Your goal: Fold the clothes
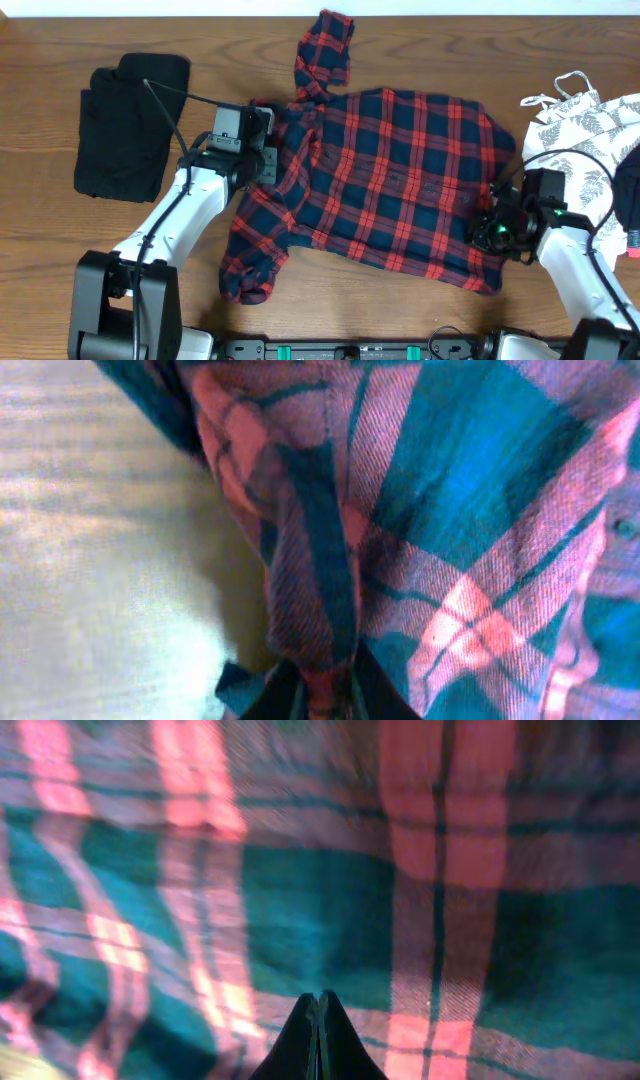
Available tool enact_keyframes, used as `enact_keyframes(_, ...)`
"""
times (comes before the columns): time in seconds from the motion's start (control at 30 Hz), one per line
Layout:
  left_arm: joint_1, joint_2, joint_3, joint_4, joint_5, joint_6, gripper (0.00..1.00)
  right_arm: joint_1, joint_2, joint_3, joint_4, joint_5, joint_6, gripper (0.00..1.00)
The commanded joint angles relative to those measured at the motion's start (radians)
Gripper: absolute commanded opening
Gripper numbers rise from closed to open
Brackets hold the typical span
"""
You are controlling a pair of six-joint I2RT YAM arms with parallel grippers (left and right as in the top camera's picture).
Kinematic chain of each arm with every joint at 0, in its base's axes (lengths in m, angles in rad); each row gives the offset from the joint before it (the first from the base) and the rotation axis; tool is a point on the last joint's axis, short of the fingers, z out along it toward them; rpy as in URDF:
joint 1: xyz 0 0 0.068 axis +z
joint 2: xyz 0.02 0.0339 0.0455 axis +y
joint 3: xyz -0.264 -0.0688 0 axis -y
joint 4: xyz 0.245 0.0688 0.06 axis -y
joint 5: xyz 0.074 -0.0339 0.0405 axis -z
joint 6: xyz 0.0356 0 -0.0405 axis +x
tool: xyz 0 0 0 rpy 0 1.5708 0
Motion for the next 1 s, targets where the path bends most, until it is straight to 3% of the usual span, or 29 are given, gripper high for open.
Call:
enact_keyframes(0.0,0.002,0.005,0.005,-0.058,-0.018,-0.013,0.1,0.009,0.05,-0.048,0.045,0.015,-0.008,0.01)
enact_keyframes(0.3,0.002,0.005,0.005,-0.25,-0.044,-0.1,0.07,0.008,0.148,-0.076,0.219,0.122,0.092,0.01)
enact_keyframes(0.4,0.002,0.005,0.005,-0.33,-0.169,-0.159,0.06,0.008,0.156,-0.076,0.247,0.191,0.14,0.01)
enact_keyframes(0.5,0.005,0.005,0.005,-0.393,-0.384,-0.269,0.06,0.008,0.159,-0.076,0.268,0.227,0.162,0.02)
enact_keyframes(0.57,0.019,0.005,0.005,-0.4,-0.423,-0.323,0.06,0.005,0.159,-0.075,0.279,0.227,0.162,0.03)
enact_keyframes(0.73,0.079,0.005,0.005,-0.439,-0.346,-0.464,0.06,-0.039,0.159,-0.075,0.29,0.227,0.162,0.03)
enact_keyframes(0.97,0.109,0.005,0.005,-0.567,-0.122,-0.499,0.06,-0.126,0.159,-0.074,0.293,0.227,0.162,0.03)
